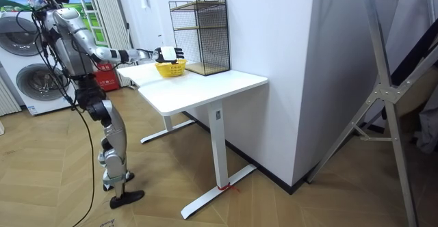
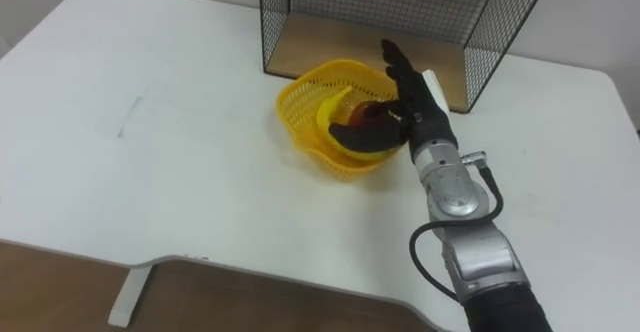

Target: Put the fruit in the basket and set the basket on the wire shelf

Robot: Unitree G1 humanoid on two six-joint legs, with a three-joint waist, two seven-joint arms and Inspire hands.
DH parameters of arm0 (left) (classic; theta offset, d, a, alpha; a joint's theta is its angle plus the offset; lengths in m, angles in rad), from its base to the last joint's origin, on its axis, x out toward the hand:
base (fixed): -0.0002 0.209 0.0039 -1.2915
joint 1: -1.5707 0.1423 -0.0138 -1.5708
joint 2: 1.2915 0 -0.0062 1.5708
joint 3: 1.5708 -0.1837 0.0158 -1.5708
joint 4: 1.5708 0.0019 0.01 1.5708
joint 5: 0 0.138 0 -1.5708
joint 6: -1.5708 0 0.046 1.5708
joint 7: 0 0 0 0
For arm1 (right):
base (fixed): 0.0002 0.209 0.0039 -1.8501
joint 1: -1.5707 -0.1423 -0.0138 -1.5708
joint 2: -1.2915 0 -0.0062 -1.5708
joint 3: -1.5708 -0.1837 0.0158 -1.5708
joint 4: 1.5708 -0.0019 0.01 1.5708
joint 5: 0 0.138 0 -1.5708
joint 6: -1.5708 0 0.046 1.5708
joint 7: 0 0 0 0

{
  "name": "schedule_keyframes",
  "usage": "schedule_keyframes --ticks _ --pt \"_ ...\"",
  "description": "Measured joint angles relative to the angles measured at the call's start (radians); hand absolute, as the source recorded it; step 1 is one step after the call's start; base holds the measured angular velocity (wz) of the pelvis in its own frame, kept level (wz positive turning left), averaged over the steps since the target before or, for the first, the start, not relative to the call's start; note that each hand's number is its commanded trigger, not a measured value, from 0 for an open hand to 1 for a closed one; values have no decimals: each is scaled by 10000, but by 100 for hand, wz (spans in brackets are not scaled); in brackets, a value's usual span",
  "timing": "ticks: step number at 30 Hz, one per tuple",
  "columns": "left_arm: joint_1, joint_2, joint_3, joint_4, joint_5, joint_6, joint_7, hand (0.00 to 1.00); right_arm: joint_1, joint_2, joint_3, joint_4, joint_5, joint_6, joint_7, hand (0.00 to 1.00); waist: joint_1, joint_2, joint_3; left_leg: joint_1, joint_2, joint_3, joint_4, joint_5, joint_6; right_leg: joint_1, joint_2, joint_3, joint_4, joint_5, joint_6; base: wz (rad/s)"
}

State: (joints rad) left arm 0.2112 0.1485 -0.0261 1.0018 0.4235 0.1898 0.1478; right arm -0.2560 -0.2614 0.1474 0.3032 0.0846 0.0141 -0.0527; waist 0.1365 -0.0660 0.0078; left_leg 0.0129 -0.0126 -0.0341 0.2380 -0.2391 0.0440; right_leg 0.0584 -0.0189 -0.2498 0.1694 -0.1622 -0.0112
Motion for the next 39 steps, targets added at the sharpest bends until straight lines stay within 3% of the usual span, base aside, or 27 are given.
schedule_keyframes --ticks 5,9,16,18,20,22,24,26,29,34,38,39 --pt "28 -17 43 -8 -425 -104 0 0 148 42 -4 -52 1182 11 -72 0 -90 90 17 97 3 -1 10 -3 -1 122 -6 -16 -6 0 1 0" --pt "179 -54 460 -5 -528 -385 53 0 545 93 -158 -520 1922 -1 -146 0 -207 181 -27 89 3 -20 17 -3 -2 123 1 -9 -6 0 0 0" --pt "357 -176 1493 -225 -3048 -1278 1407 0 1912 124 -612 -1838 2308 -498 -985 0 -499 640 -50 148 -3 23 -16 3 8 169 -57 -38 -17 -6 10 1" --pt "369 -177 2000 -815 -3575 -1395 1881 0 2233 129 -982 -1980 2506 -553 -1213 0 -551 668 -41 135 1 -1 -10 5 6 171 -81 -71 -15 -7 11 3" --pt "231 -216 2663 -1304 -3946 -1993 2759 0 2546 135 -1463 -2043 2847 -890 -1541 0 -494 726 -52 137 2 36 -12 5 5 163 -76 -31 -16 -7 12 -2" --pt "277 -272 2977 -2439 -4542 -2075 3492 0 2971 140 -1774 -2452 3012 -984 -1804 0 -496 762 -73 111 -2 12 0 4 5 132 -67 -18 -10 -7 12 -2" --pt "243 -248 3047 -3690 -5227 -2335 4384 0 3317 155 -1882 -2751 3045 -1100 -2032 0 -468 777 -85 129 -3 8 -8 5 5 133 -67 -18 14 -7 11 -2" --pt "172 -249 3056 -4733 -5747 -2883 5384 0 3570 190 -1870 -2830 3052 -1265 -2217 0 -459 878 -154 172 -9 52 -26 10 14 143 -58 11 21 -5 14 -7" --pt "136 -332 3196 -6093 -5555 -3346 6521 0 3844 520 -2152 -2806 3053 -1357 -2474 0 -386 887 -155 277 4 182 -145 22 25 142 -38 59 23 -6 16 -9" --pt "191 -565 3263 -7231 -5411 -3366 7807 0 4246 741 -2207 -2749 3035 -1453 -2665 0 -200 858 -99 290 9 163 -142 23 25 108 -24 138 22 -8 18 -4" --pt "27 -481 3375 -8700 -5402 -4239 8409 0 4251 747 -2136 -2748 3032 -1481 -2434 0 -176 911 -27 268 -4 165 -164 22 25 98 -22 132 13 -13 26 3" --pt "8 -469 3376 -8869 -5396 -4312 8439 0 4251 745 -2114 -2748 3031 -1481 -2377 0 -176 924 -16 260 -6 166 -173 22 25 85 -22 135 12 -14 28 0"
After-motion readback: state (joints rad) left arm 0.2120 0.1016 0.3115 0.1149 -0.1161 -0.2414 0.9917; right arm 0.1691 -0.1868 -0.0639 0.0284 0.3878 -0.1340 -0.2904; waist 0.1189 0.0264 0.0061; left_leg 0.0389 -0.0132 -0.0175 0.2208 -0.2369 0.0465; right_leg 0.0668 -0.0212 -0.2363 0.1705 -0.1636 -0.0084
